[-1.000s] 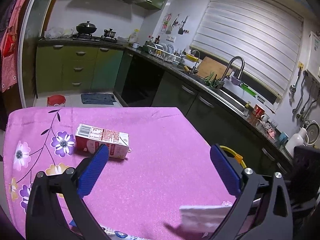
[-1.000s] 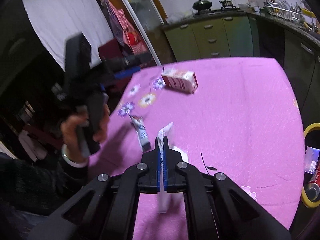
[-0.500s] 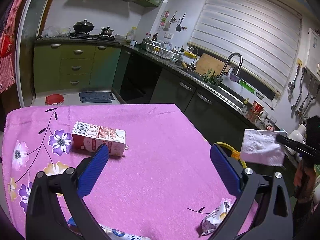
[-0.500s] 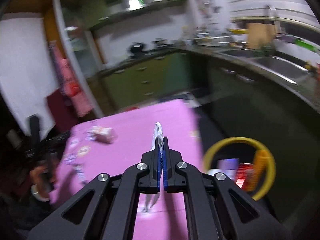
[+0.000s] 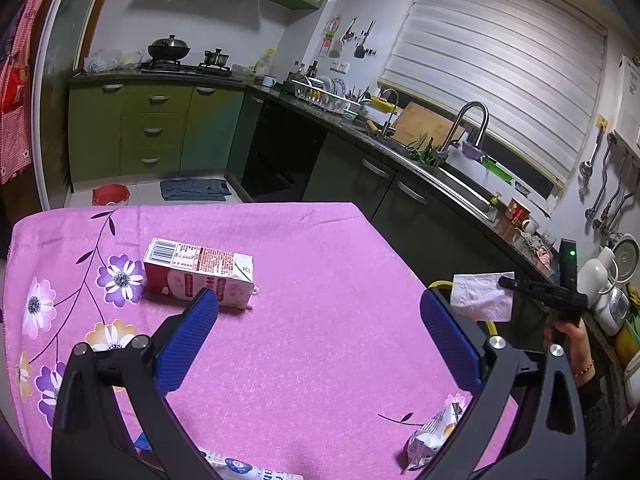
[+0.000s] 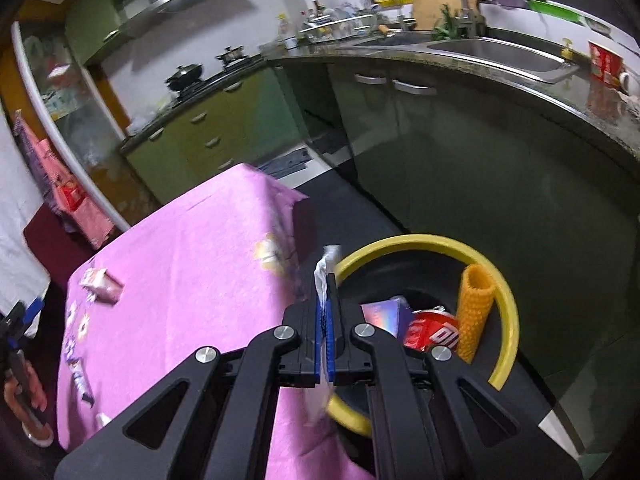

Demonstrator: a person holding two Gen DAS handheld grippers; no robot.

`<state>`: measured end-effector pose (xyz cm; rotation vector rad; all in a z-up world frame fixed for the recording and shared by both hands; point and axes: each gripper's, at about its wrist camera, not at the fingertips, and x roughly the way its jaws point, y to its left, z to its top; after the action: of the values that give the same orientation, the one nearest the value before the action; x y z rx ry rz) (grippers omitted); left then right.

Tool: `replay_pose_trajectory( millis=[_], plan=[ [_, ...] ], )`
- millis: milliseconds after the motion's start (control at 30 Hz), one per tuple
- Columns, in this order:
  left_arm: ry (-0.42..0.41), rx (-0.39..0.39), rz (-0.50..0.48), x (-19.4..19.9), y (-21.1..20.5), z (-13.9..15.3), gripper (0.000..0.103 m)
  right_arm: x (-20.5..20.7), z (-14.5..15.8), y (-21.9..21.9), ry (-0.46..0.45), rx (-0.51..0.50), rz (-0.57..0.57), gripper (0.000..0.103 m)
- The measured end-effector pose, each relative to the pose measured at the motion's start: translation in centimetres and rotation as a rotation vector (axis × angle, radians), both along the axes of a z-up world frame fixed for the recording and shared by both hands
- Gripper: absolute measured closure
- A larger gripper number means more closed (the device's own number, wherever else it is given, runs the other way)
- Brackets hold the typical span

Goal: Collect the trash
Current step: 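Carry the white tissue over the bin and release it, then grasp the white toothpaste tube with the left gripper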

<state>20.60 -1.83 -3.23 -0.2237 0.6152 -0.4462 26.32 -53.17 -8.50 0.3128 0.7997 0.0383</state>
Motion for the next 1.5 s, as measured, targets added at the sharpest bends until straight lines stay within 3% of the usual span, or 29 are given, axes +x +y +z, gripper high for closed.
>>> replay_pose_trajectory(
  millis=[67, 100, 133, 167, 233, 367, 500, 867, 1000, 1167, 1500],
  plan=[
    [-0.001, 0.001, -0.003, -0.1, -0.1, 0.0, 0.007, 0.5, -0.8, -0.5, 0.032, -0.046, -0.041, 0.097],
    [-0.002, 0.002, -0.005, -0.1, -0.1, 0.1, 0.007, 1.1, -1.8, -0.9, 0.081, -0.087, -0.059, 0.078],
    [-0.004, 0.005, -0.006, -0.2, -0.2, 0.1, 0.007, 1.2, -2.4, -1.2, 0.104, -0.131, -0.089, 0.049],
    [-0.006, 0.007, -0.007, -0.3, -0.2, 0.1, 0.007, 1.3, -2.7, -1.2, 0.111, -0.166, -0.109, 0.041],
    [-0.006, 0.013, -0.009, -0.3, -0.4, 0.1, 0.007, 0.6, -3.4, -1.1, 0.115, -0.252, -0.145, 0.040],
    [0.016, 0.025, -0.018, -0.1, -0.7, -0.1, 0.007, -1.1, -3.2, -0.9, 0.092, -0.232, -0.142, 0.040],
    [0.065, 0.056, 0.046, -0.8, 0.3, -0.3, 0.007, -2.4, -2.4, 0.5, 0.065, -0.258, -0.103, 0.040],
    [0.390, 0.062, 0.242, -3.8, 3.1, -6.4, 0.007, -2.2, -2.9, 4.7, 0.028, -0.191, 0.058, 0.040],
    [0.462, 0.049, 0.314, -4.4, 4.2, -8.4, 0.007, -1.8, -3.5, 6.0, 0.034, -0.179, 0.102, 0.040],
    [0.490, 0.102, 0.362, -3.9, 4.7, -9.0, 0.007, -1.9, -3.6, 6.5, 0.030, -0.174, 0.123, 0.040],
    [0.518, 0.135, 0.315, -2.2, 3.8, -10.1, 0.007, -2.2, -3.0, 6.5, 0.021, -0.166, 0.125, 0.040]
  ],
)
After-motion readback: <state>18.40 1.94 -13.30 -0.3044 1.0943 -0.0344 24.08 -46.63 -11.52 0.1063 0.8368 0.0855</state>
